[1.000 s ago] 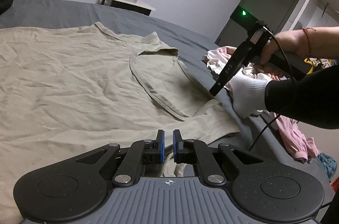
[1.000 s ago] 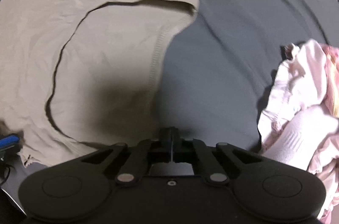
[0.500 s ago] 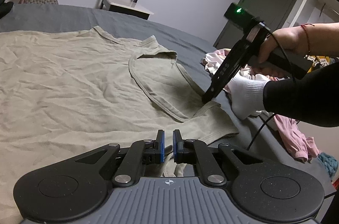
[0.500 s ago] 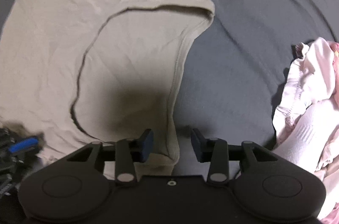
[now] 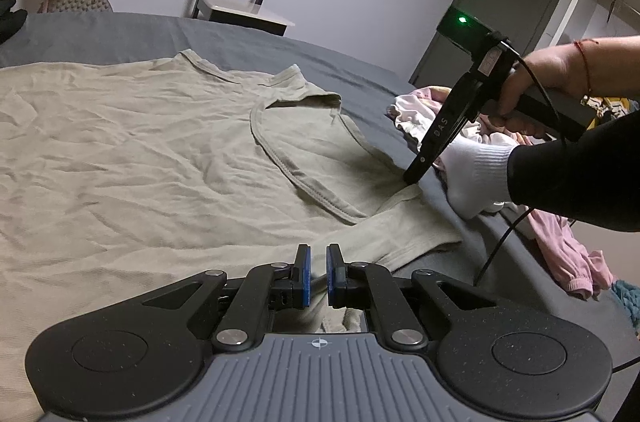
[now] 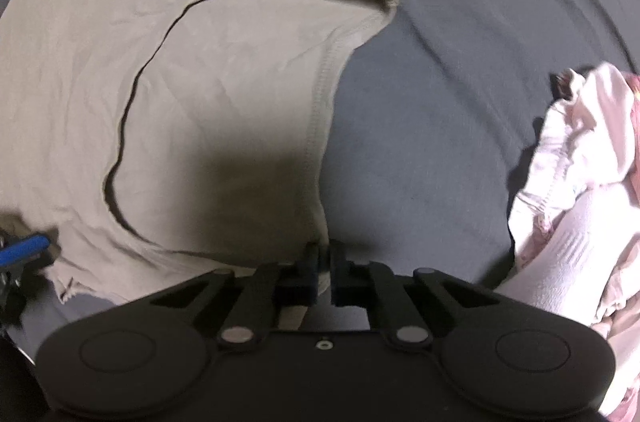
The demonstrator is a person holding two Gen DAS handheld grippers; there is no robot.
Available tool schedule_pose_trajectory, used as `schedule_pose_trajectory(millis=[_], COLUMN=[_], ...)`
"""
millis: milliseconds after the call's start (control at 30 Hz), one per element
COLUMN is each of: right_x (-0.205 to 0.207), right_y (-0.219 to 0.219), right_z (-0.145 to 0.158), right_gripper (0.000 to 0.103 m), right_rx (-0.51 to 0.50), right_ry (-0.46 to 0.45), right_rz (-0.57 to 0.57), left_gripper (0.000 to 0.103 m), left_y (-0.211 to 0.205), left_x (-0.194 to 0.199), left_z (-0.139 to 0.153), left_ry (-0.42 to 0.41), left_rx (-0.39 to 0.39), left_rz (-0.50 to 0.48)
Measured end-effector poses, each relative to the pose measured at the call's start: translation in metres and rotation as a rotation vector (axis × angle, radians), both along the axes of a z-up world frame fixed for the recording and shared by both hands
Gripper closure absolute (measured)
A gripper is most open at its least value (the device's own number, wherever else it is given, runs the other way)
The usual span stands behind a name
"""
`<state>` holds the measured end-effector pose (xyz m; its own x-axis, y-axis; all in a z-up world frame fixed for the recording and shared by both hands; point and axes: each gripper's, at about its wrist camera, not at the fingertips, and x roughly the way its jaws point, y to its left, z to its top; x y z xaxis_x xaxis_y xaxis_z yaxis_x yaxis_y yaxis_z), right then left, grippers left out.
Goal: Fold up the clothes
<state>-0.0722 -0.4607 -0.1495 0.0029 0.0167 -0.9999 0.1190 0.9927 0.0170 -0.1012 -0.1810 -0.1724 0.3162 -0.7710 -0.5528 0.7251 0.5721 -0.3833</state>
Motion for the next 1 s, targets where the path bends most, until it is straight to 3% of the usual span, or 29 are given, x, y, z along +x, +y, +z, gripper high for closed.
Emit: schedule_pose_trajectory(millis=[233, 300, 467, 600, 700, 833, 1000], right_x=[0.012, 0.01, 0.008, 0.006, 0.004, 0.002, -0.012], right_y=[-0.011, -0.014, 0.0, 0.011, 0.019, 0.068, 0.11], right_z=[-0.01, -0.009, 0.014, 0.032, 0.045, 0.055, 0.055], right_gripper=[0.098, 0.092, 0.075, 0.068, 0.067, 0.065, 0.065], right_rx=[0.018, 0.042, 0.096, 0.139, 0.171, 0.249, 0.276], right_ry=[-0.03, -0.035, -0.041, -0.046, -0.05, -0.068, -0.036], right_rz=[-0.104, -0.12, 0.019, 0.13, 0.213, 0.533, 0.753], left_gripper=[0.098, 0.098, 0.098, 0.098, 0.098, 0.098, 0.095], left_y=[0.006, 0.008, 0.012, 0.009, 0.002, -0.004, -0.009], left_x=[-0.003, -0.004, -0.006, -0.025, -0.038, -0.045, -0.045], left_z=[0.0, 0.0, 0.001, 0.003, 0.0, 0.001, 0.001], left_ry=[-0.002, -0.002, -0.004, -0.071, -0.093, -0.113, -0.082], left_rx=[0.009, 0.012, 0.019, 0.074, 0.128, 0.174, 0.193], left_rz=[-0.026, -0.034, -0.053, -0.156, -0.169, -0.111, -0.031])
